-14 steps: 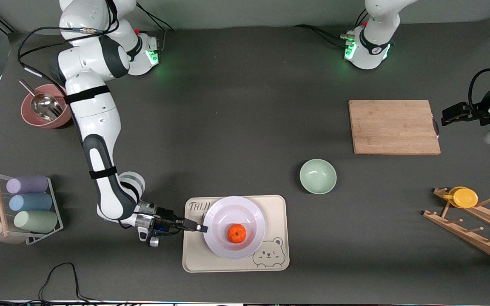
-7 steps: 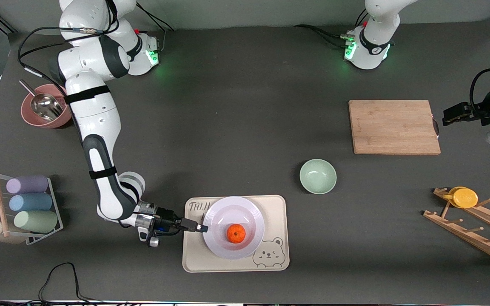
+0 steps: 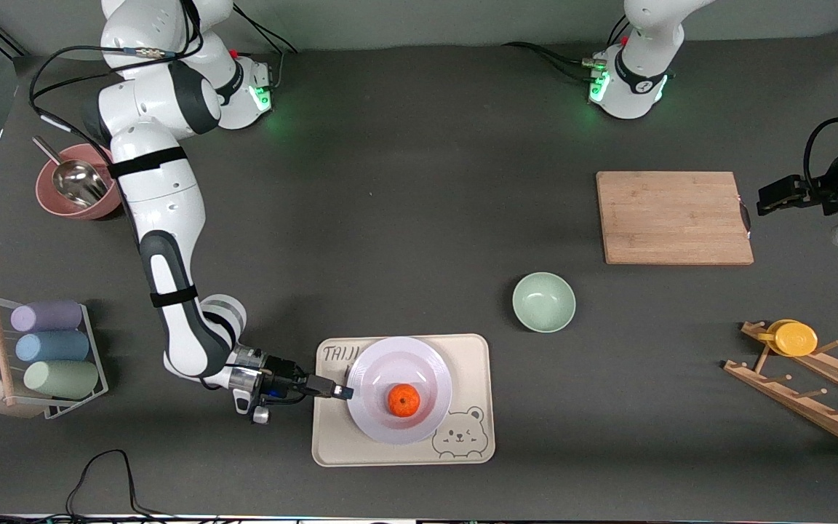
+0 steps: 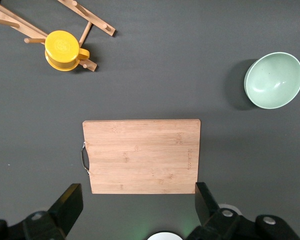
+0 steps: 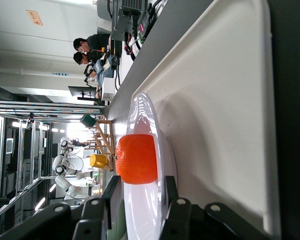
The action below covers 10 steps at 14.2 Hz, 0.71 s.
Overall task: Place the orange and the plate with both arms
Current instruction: 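Lower the plate onto the tray and open the right gripper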
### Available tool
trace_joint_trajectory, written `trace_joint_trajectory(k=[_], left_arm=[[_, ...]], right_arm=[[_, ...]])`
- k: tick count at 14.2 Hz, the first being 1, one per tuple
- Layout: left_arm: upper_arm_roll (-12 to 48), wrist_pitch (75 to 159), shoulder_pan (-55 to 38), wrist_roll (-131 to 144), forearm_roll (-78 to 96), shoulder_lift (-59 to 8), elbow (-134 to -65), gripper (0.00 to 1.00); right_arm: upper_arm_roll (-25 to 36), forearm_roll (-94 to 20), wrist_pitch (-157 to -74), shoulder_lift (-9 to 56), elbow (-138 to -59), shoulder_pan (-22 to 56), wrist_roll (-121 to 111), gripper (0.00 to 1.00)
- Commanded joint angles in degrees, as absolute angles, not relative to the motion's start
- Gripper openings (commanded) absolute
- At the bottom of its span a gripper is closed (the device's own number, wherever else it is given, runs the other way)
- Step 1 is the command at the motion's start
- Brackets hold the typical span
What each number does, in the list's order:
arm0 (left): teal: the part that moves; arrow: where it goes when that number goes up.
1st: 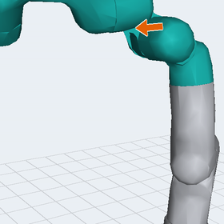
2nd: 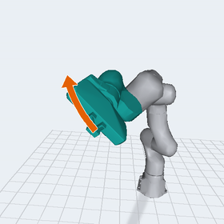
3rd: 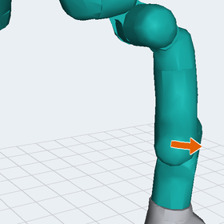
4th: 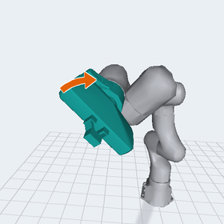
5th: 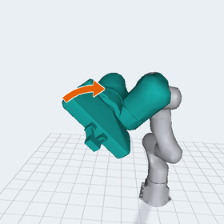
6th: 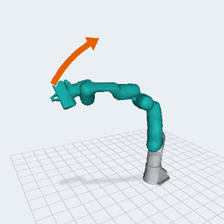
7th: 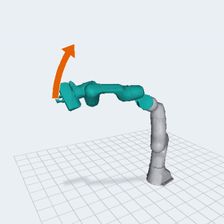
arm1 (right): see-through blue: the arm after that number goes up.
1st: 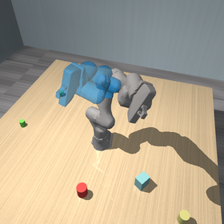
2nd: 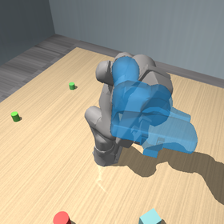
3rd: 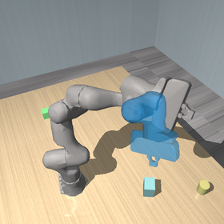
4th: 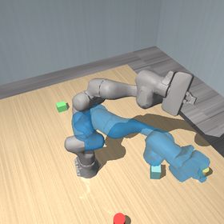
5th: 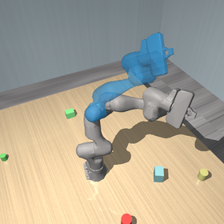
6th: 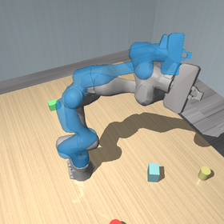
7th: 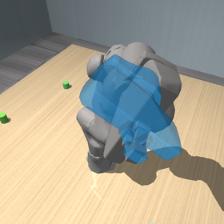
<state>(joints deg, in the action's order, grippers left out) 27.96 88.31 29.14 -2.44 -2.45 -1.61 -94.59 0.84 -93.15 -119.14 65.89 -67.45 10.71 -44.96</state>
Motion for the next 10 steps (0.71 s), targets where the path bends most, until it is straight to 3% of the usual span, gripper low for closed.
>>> trace_joint_trajectory(k=[1,7,10], left_arm=[[27.9,88.6,29.6,-3.6,-2.5,-0.3,-95.5,1.0],[27.9,89.3,29.6,-3.6,-2.5,-0.4,-95.5,1.0],[27.9,89.6,29.6,-3.6,-2.5,-0.4,-95.5,1.0]], right_arm=[[1.8,-91.2,-119.4,64.4,-69.7,10.7,-45.6,0.43],[4.7,-88.6,-119.1,60.0,-73.6,10.5,-45.3,0.43],[6.2,-85.0,-118.9,54.9,-77.8,10.5,-40.6,0.43]])
